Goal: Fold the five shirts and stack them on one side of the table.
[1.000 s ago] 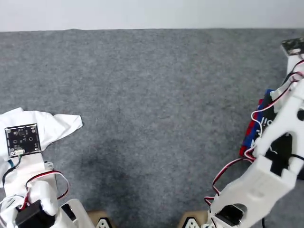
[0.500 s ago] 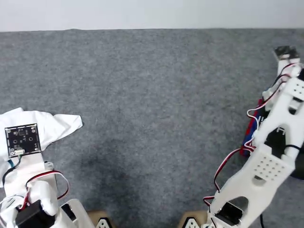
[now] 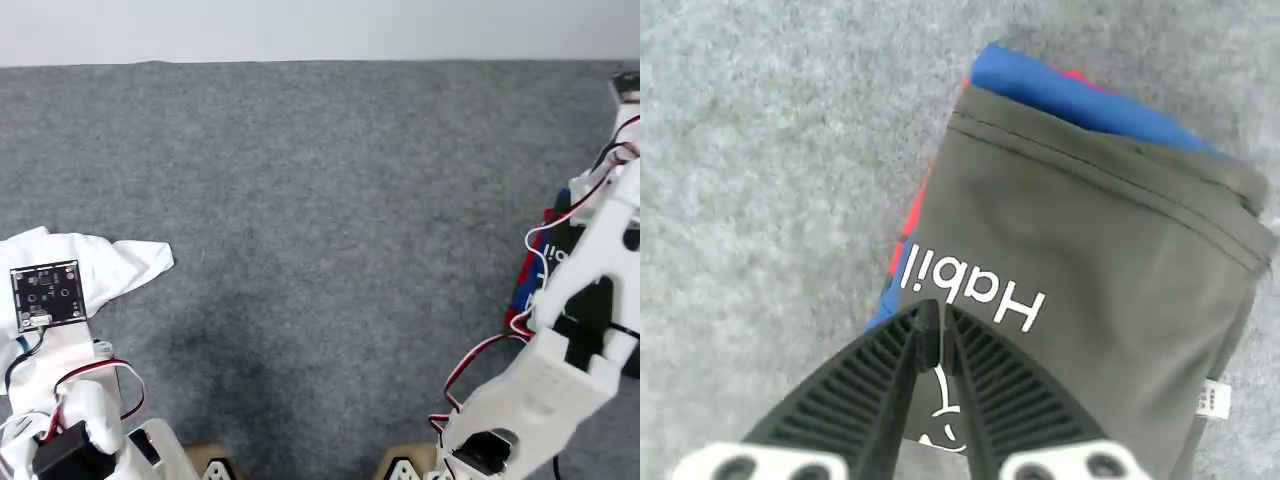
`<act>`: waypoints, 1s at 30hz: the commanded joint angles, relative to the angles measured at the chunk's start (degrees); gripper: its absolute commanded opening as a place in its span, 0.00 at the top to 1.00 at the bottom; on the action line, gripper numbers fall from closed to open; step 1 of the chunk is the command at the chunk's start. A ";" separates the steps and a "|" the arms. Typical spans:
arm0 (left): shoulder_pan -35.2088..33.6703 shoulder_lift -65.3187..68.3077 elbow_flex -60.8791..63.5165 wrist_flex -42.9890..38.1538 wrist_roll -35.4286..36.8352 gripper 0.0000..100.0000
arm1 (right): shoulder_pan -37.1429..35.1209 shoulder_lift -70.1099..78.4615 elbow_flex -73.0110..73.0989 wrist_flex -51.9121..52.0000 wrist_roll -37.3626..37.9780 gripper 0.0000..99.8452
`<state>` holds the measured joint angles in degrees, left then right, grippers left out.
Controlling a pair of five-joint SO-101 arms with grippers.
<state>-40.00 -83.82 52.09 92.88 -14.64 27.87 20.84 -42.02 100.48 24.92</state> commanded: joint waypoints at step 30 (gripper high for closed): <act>-15.91 59.16 -22.90 -26.46 -47.47 0.83 | -1.54 -51.30 57.41 2.33 -1.58 0.99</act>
<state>-55.03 -29.49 33.54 67.91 -57.71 27.34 -27.69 15.65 100.57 24.04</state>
